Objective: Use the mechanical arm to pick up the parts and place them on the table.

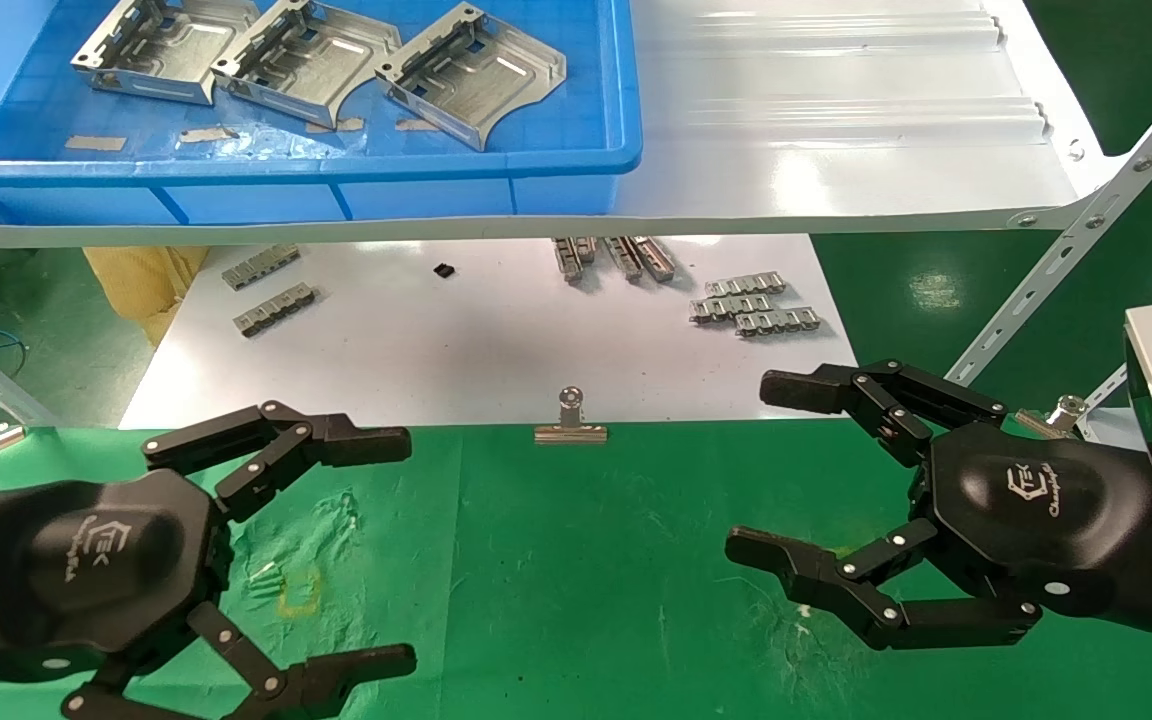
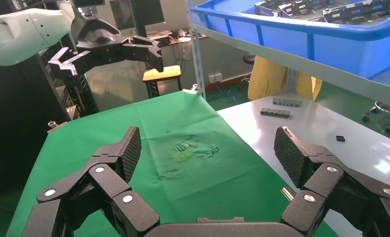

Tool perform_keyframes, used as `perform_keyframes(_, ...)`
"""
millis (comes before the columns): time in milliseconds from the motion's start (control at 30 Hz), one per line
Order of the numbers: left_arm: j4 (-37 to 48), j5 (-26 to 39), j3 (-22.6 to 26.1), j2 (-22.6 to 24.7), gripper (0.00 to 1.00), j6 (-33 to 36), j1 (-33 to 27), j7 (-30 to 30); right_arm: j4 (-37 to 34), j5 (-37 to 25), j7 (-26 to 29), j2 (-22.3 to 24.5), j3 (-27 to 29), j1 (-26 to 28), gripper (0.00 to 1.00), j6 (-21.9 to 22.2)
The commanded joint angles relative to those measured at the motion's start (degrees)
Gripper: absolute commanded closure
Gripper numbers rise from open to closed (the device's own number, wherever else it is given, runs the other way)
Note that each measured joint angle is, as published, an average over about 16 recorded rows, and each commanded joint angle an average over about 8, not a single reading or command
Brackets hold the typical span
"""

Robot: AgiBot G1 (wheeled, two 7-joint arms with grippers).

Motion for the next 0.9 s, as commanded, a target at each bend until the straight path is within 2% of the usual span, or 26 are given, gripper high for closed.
perform_keyframes(33, 0.00, 0.00, 0.00, 0.00, 0.00, 0.00, 0.00, 0.00, 0.00, 0.00, 0.00, 0.00, 0.00, 0.00, 0.00, 0.00)
perform_keyframes(400, 0.00, 0.00, 0.00, 0.00, 0.00, 0.00, 0.00, 0.00, 0.00, 0.00, 0.00, 0.00, 0.00, 0.00, 0.00, 0.00)
perform_keyframes(433, 0.00, 0.00, 0.00, 0.00, 0.00, 0.00, 0.00, 0.00, 0.00, 0.00, 0.00, 0.00, 0.00, 0.00, 0.07, 0.00)
perform_keyframes(667, -0.03, -0.01, 0.00, -0.01, 0.00, 0.01, 0.02, -0.01, 0.00, 0.00, 0.00, 0.00, 0.00, 0.00, 0.94, 0.00)
perform_keyframes(700, -0.01, -0.01, -0.01, -0.01, 0.00, -0.01, 0.02, -0.01, 0.00, 0.00, 0.00, 0.00, 0.00, 0.00, 1.00, 0.00)
perform_keyframes(900, 0.74, -0.36, -0.32, 0.41, 0.00, -1.27, -0.59, -0.53, 0.00, 0.00, 0.00, 0.00, 0.00, 0.00, 1.00, 0.00)
